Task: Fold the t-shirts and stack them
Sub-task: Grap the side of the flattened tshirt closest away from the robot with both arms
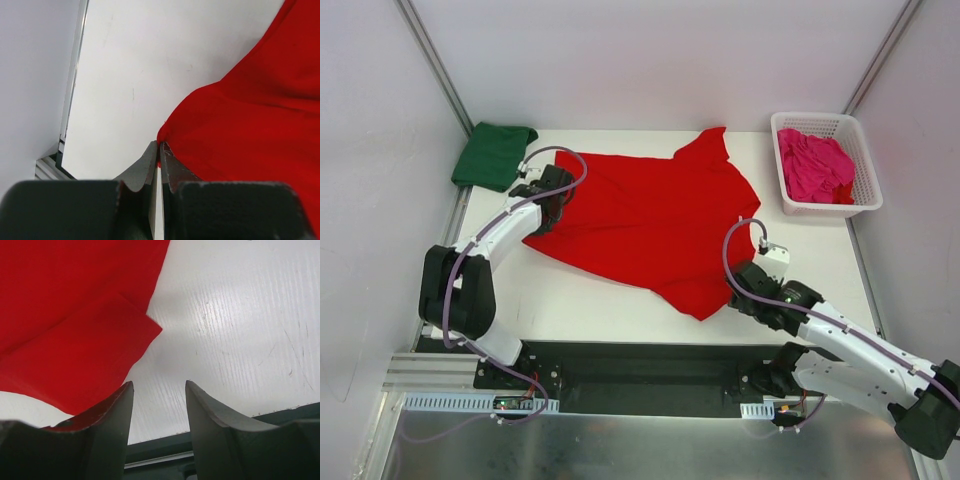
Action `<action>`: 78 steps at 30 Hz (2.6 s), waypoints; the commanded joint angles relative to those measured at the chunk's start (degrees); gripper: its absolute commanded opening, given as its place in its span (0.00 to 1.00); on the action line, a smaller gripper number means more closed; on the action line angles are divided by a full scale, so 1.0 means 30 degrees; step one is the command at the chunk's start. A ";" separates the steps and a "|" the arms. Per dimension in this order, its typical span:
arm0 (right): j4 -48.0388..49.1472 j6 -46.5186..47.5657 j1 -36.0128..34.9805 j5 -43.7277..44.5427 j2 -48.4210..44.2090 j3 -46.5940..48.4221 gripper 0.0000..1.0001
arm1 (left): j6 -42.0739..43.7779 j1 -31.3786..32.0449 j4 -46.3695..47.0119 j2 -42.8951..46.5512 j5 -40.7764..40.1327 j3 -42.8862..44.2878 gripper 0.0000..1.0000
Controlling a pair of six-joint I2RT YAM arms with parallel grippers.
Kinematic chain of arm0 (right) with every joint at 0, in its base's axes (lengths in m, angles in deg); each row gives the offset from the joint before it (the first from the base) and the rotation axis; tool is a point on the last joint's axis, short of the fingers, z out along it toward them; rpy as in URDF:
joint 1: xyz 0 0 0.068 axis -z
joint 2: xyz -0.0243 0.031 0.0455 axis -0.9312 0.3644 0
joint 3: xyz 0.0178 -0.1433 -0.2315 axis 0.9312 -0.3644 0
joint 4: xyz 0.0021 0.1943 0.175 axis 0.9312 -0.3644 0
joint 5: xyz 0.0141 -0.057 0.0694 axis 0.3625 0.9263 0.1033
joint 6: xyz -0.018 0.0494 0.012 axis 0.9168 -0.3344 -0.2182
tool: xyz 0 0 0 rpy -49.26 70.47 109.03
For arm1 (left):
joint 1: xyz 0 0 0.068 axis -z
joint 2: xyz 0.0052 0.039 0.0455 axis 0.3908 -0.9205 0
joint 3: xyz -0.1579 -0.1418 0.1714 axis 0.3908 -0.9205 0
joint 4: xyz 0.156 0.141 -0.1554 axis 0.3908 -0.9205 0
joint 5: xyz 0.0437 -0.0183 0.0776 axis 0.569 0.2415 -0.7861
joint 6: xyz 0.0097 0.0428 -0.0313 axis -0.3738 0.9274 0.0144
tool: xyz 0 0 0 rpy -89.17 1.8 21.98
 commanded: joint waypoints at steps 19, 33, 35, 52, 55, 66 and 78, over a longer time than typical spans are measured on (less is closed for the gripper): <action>0.6280 0.0481 0.0038 -0.2225 0.2402 -0.2491 0.51 | 0.0950 -0.1132 -0.0300 -0.0763 -0.0180 0.1593 0.00; 0.7541 0.1155 0.0242 -0.0965 0.5330 -0.2051 0.51 | 0.0950 -0.1132 -0.0300 -0.0793 -0.0121 0.1534 0.00; 0.7805 0.1330 0.0621 -0.0965 0.5537 -0.2051 0.52 | 0.1009 -0.1132 -0.0300 -0.0763 -0.0354 0.1534 0.00; 0.9533 0.3674 0.2791 -0.2546 0.6093 -0.1642 0.51 | 0.1214 -0.1806 -0.0300 -0.0441 -0.0384 0.1563 0.00; 1.0030 0.3704 0.2792 -0.2955 0.6591 -0.1641 0.51 | 0.1214 -0.1806 -0.0300 -0.0529 -0.0297 0.1592 0.00; 1.1906 0.4319 0.2763 -0.3953 0.8086 -0.1495 0.51 | 0.1155 -0.1806 -0.0329 -0.0675 -0.0004 0.1534 0.00; 1.2113 0.4349 0.2792 -0.4218 0.7736 -0.1700 0.44 | 0.1126 -0.1806 -0.0300 -0.0705 0.0260 0.1534 0.00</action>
